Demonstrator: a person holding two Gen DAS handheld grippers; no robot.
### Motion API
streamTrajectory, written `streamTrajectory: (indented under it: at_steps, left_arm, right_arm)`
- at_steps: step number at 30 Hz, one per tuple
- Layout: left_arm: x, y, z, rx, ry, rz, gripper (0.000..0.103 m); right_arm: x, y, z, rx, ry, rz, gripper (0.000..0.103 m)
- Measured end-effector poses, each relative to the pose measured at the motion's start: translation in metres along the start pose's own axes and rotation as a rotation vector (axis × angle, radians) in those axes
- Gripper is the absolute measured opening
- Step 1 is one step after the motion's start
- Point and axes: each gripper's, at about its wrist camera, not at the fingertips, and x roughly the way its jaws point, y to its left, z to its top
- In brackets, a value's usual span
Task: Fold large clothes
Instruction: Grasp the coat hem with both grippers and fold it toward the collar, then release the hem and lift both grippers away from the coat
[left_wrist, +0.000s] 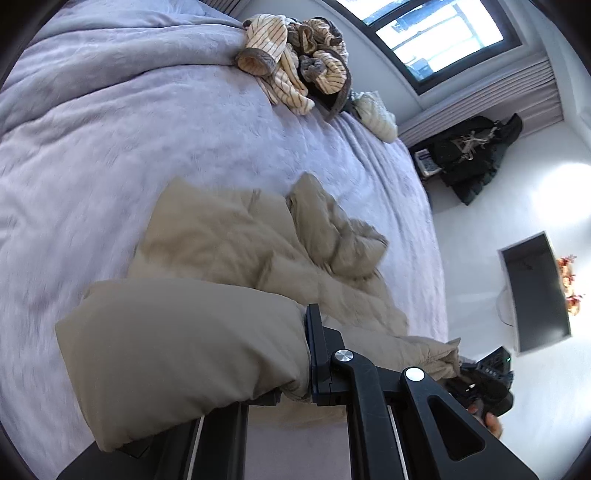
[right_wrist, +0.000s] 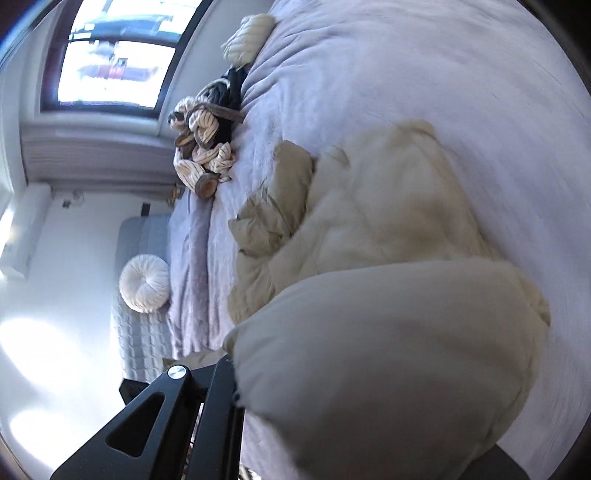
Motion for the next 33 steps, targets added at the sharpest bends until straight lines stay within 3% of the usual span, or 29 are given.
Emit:
streamTrajectory:
  at_steps: [4,9,11,12,14,15,16,18,20,24,25,26,27,29,33]
  left_arm:
    - [0.049,0.01,0.023,0.004,0.033,0.076,0.012]
    - [0.095,0.025,0.039,0.026,0.114,0.155,0.013]
    - [0.102,0.024,0.043,0.046,0.143,0.182,0.018]
    - [0.103,0.021,0.046,0.067,0.151,0.201,0.027]
    - [0.096,0.014,0.047,0.112,0.145,0.223,0.063]
    - [0.088,0.009,0.047,0.133,0.126,0.237,0.091]
    - [0.081,0.005,0.048,0.155,0.108,0.245,0.098]
    - [0.071,-0.002,0.05,0.207,0.098,0.252,0.098]
    - [0.063,-0.005,0.051,0.23,0.084,0.272,0.098]
    - [0.056,-0.008,0.048,0.274,0.033,0.329,0.096]
    - [0.059,-0.008,0.045,0.288,0.025,0.347,0.083]
    - [0.063,-0.009,0.044,0.301,0.036,0.354,0.075]
    - [0.069,-0.008,0.043,0.308,0.055,0.358,0.059]
    - [0.088,-0.006,0.04,0.322,0.086,0.379,0.038]
    - [0.116,0.001,0.042,0.354,0.071,0.453,0.037]
  right_arm:
    - [0.036,-0.001,0.045,0.0,0.032,-0.064,0.009]
    - [0.077,-0.008,0.069,0.014,0.049,-0.136,0.009]
    - [0.089,-0.011,0.075,0.038,0.052,-0.151,0.013]
    - [0.093,-0.011,0.077,0.047,0.052,-0.153,0.013]
    - [0.099,-0.012,0.081,0.063,0.046,-0.172,0.014]
    - [0.099,-0.013,0.081,0.066,0.045,-0.175,0.015]
    - [0.099,-0.011,0.081,0.067,0.044,-0.176,0.019]
    - [0.097,-0.01,0.08,0.063,0.045,-0.174,0.029]
    - [0.093,-0.005,0.08,0.047,0.043,-0.16,0.057]
    - [0.082,0.016,0.079,-0.013,0.028,-0.164,0.062]
    - [0.078,0.022,0.076,-0.033,0.021,-0.169,0.062]
    - [0.072,0.029,0.072,-0.065,0.008,-0.175,0.062]
    - [0.07,0.033,0.069,-0.086,0.003,-0.185,0.059]
    - [0.07,0.041,0.057,-0.169,0.014,-0.24,0.02]
    - [0.082,0.033,0.051,-0.279,0.037,-0.41,0.017]
